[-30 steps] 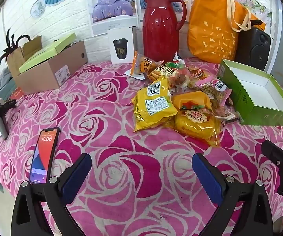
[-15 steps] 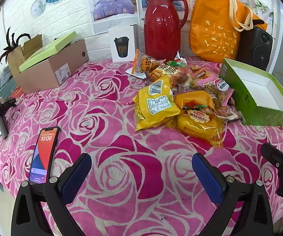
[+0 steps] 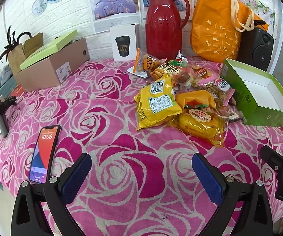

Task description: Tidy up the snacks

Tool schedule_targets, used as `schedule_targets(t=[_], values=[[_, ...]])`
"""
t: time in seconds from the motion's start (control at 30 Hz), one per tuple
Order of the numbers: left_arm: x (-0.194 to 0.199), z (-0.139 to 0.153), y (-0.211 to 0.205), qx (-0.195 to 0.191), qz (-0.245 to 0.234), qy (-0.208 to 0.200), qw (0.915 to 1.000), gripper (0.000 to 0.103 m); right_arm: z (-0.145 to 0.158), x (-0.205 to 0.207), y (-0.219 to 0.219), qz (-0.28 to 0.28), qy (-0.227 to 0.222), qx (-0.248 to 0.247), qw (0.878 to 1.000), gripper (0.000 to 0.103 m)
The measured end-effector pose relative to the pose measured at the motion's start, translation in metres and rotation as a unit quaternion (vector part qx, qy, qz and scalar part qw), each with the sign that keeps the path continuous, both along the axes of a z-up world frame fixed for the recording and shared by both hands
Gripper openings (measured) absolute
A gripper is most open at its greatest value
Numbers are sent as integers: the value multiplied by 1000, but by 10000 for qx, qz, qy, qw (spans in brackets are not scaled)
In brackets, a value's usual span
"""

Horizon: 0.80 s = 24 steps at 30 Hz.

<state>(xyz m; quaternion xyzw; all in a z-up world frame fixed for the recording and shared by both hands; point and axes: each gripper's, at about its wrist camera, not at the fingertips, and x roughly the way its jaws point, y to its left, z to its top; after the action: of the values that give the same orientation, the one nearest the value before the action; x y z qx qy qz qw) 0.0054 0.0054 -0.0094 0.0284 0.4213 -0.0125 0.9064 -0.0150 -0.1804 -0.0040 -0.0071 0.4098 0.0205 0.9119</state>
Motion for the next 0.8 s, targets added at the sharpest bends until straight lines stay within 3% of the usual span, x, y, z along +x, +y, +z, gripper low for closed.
schedule_targets(t=[0.8], values=[[5, -5, 3, -8, 49, 120, 9999, 103, -6, 3, 3, 55, 148, -4, 9999, 103]])
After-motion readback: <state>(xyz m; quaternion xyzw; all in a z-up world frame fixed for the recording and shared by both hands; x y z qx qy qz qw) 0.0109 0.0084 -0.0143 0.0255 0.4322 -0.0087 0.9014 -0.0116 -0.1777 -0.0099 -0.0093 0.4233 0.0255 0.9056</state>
